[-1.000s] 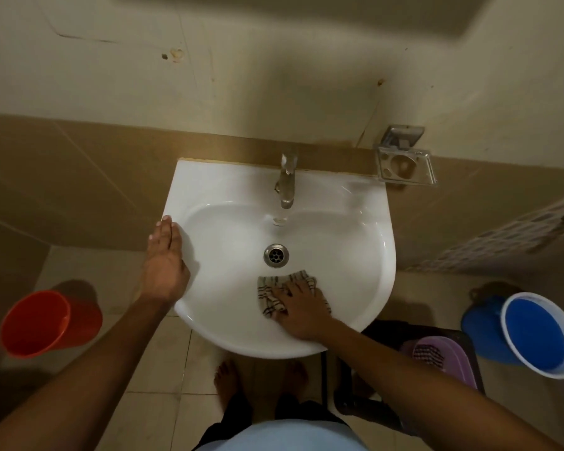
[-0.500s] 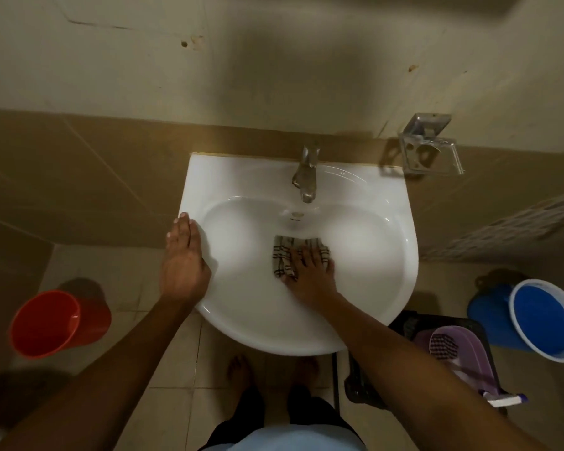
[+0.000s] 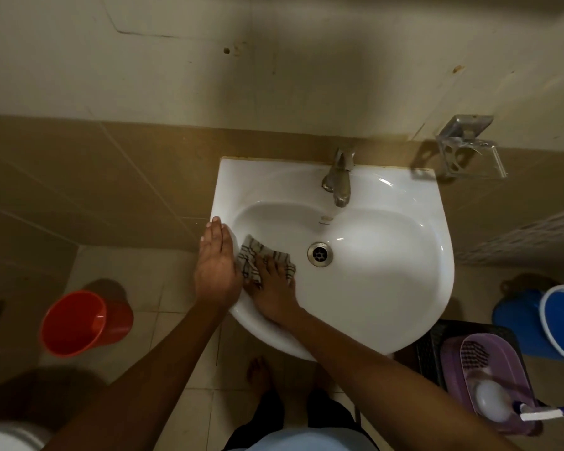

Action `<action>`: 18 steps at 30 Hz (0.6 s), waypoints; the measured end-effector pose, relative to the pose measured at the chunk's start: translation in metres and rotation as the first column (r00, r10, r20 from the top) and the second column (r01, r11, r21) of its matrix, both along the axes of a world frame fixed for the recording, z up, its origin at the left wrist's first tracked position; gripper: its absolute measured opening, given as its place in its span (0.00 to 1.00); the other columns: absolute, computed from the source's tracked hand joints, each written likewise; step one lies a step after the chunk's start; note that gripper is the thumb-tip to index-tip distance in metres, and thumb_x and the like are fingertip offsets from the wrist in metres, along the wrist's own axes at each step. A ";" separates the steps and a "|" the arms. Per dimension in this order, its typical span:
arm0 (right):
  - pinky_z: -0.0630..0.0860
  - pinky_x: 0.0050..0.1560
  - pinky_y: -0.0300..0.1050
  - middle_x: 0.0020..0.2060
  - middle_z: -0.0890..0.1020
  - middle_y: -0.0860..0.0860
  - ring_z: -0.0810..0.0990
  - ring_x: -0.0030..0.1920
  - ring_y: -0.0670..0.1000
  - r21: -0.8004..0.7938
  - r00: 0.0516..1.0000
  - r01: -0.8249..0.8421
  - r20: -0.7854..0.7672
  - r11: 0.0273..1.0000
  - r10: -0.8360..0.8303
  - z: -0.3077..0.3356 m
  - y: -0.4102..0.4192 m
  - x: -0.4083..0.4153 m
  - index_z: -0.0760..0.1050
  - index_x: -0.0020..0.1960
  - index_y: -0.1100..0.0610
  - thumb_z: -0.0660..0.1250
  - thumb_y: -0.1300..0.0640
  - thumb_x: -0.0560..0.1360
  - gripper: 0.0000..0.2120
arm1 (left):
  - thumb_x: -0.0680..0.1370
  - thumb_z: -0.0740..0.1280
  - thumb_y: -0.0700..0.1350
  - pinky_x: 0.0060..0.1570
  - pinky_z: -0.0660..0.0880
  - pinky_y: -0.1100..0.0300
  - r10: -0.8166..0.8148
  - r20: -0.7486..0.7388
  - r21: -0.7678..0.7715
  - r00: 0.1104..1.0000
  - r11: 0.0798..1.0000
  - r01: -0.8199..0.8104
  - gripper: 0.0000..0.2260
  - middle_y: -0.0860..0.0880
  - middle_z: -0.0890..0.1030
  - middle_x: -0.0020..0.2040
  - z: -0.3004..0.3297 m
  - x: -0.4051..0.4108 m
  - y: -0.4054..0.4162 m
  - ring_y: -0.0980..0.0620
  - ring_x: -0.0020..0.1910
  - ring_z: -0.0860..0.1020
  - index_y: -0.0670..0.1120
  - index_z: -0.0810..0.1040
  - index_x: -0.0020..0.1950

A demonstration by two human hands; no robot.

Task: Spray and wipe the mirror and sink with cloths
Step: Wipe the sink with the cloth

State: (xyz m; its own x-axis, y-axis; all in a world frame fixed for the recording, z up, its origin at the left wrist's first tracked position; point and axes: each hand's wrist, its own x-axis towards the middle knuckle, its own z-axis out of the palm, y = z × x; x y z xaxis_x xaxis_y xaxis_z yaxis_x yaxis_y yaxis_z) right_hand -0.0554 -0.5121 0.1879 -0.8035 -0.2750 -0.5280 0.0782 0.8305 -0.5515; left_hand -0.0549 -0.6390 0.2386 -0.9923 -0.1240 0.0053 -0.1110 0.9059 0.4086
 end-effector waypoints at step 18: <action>0.62 0.73 0.60 0.79 0.59 0.52 0.55 0.79 0.55 -0.051 0.952 -0.100 -0.296 0.994 0.080 -0.012 0.014 -0.010 0.55 0.80 0.51 0.58 0.48 0.82 0.29 | 0.73 0.59 0.30 0.78 0.50 0.46 -0.005 -0.018 0.026 1.000 1.000 0.006 0.32 0.35 0.55 0.79 -0.005 0.002 -0.008 0.37 0.79 0.53 0.32 0.56 0.77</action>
State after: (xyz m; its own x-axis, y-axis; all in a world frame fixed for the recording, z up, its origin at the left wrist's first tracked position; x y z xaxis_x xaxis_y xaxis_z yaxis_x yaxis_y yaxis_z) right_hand -0.0655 -0.4981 0.1759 -0.8905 -0.3792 -0.2516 -0.1686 0.7885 -0.5915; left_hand -0.0526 -0.6470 0.2332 -0.9927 -0.1189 0.0201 -0.0984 0.8953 0.4344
